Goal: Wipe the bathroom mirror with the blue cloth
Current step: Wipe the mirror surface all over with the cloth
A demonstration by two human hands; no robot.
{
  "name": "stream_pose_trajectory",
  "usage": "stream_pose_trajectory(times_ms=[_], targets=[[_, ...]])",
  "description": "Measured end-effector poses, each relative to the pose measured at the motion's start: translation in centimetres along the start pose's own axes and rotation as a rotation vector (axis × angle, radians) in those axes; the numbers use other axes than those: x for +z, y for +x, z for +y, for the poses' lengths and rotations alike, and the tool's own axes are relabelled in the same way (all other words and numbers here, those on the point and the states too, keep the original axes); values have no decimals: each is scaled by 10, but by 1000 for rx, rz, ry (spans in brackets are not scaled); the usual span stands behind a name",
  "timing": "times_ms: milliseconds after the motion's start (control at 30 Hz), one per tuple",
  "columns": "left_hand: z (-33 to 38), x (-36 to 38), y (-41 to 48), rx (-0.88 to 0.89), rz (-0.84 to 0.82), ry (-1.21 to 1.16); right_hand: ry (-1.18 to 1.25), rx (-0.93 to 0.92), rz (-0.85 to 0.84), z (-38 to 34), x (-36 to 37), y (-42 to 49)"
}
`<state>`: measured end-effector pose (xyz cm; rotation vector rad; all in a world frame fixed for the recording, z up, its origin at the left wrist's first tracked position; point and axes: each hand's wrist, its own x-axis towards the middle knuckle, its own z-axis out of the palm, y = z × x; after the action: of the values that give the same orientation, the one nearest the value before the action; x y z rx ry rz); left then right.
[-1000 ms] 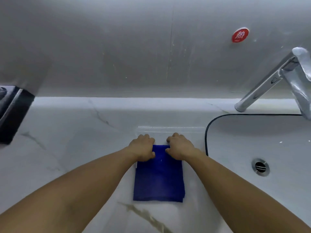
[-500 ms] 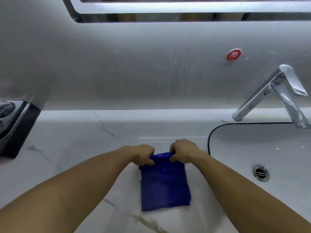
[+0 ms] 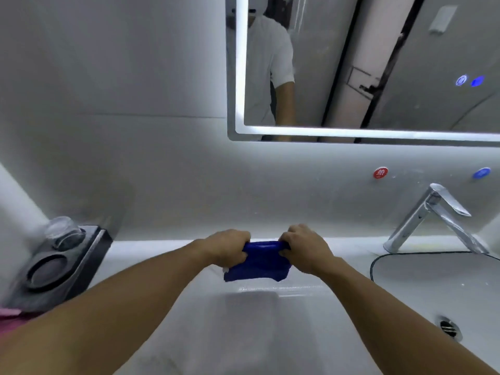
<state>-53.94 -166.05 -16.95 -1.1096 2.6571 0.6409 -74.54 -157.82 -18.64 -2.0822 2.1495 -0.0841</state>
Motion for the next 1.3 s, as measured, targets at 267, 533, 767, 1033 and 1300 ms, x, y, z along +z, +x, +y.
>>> stream_pose_trajectory(times_ms=[267, 533, 767, 1033, 1300], targets=[[-27, -106, -25, 83, 479, -96, -85, 127, 466, -56, -103, 24], [7, -207, -33, 187, 837, -24, 167, 340, 661, -45, -188, 48], [31, -266, -26, 182, 1158, 154, 482, 218, 909, -36, -246, 74], [23, -274, -10, 94, 1206, 138, 673, 20, 1135, -59, -203, 107], [13, -286, -8, 123, 1156, 184, -94, -139, 1113, -94, -158, 164]])
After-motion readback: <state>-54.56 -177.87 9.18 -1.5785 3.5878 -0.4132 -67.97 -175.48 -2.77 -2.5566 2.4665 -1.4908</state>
